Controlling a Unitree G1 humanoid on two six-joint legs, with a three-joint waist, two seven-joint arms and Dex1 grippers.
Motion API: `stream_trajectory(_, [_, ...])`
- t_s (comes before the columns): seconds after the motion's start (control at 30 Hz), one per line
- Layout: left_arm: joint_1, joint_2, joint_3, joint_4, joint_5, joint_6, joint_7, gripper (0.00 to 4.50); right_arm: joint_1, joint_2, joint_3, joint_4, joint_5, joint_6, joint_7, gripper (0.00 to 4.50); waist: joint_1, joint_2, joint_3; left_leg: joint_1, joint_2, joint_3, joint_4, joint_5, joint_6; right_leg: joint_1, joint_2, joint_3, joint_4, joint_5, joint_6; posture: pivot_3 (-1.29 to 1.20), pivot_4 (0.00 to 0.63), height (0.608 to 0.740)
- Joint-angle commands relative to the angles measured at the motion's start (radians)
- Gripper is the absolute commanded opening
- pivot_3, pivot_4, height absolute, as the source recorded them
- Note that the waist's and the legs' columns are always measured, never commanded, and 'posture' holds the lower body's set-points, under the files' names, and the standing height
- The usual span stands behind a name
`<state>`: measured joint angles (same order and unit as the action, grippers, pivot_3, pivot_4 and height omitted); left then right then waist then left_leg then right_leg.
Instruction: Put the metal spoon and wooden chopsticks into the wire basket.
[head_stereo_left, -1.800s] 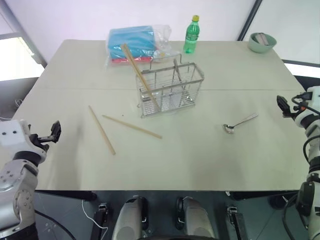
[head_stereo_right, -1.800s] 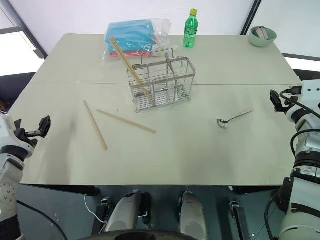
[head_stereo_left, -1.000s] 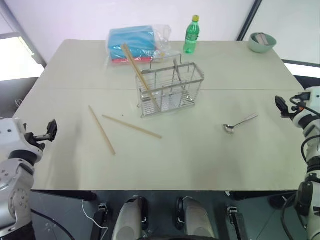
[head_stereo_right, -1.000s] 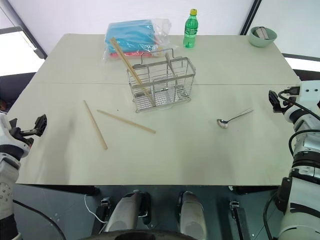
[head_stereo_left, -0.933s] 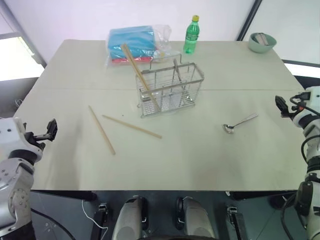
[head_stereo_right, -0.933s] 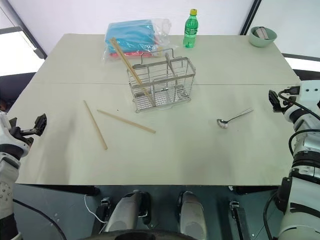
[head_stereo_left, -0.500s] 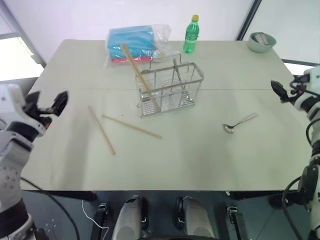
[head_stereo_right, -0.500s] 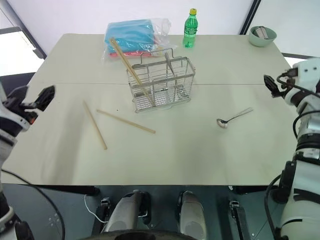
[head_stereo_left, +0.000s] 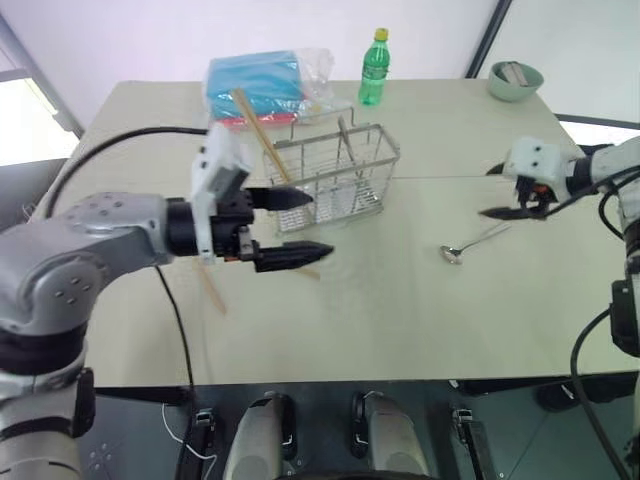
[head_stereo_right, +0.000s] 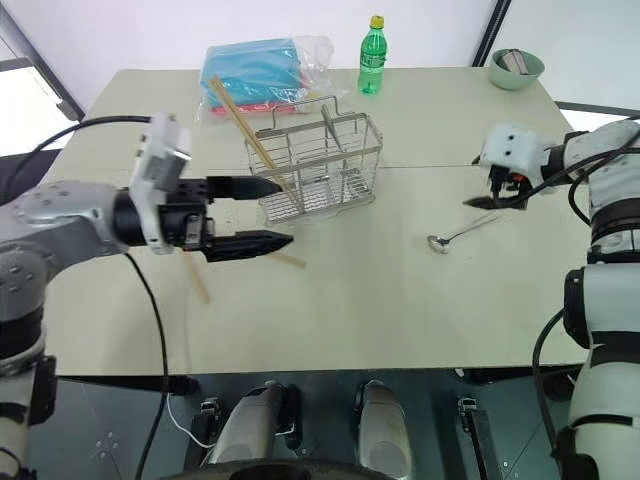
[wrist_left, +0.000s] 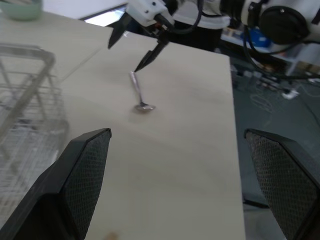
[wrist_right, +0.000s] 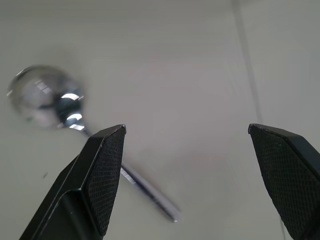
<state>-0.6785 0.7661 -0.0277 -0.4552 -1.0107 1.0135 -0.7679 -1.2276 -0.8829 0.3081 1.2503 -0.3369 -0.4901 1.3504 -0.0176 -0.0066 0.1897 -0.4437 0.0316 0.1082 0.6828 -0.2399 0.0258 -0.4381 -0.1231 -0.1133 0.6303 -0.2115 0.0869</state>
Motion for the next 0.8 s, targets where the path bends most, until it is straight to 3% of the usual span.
stream_trajectory(0.03, [-0.02,-0.014,-0.039,0.016,0.042,-0.03,-0.06,4.46,-0.04,0.01,0.074,0.02,-0.092,-0.07,0.021,4.04,0.0,0.0,0.0,0.0,0.0,0.0,0.0,0.0,0.0,0.0,0.0,0.0,0.0,0.0,0.0,0.0,0.15,0.707])
stream_trajectory(0.63, [-0.044,-0.063,-0.024,0.01,0.081,-0.016,-0.066,4.46,-0.034,0.119,0.2,0.093,-0.262,-0.067,0.022,4.04,0.003,0.0,0.0,0.0,0.001,-0.001,0.0,0.001,-0.002,0.0,0.0,0.001,0.0,0.0,0.0,0.0,0.15,0.707])
stream_trajectory(0.73, [-0.046,-0.058,-0.015,0.005,0.073,-0.01,-0.065,4.5,-0.022,0.123,0.2,0.096,-0.264,-0.056,0.03,3.22,0.004,0.0,0.0,0.001,0.001,-0.001,0.0,0.001,-0.002,0.001,0.0,0.0,0.0,0.0,0.0,0.0,0.15,0.707])
stream_trajectory(0.8, [-0.048,-0.055,-0.012,0.003,0.073,-0.009,-0.062,4.5,-0.015,0.125,0.199,0.096,-0.263,-0.052,0.029,2.25,0.002,0.0,0.0,0.001,0.001,-0.001,0.001,0.001,-0.002,0.002,0.0,0.0,0.0,0.0,0.0,0.0,0.15,0.707])
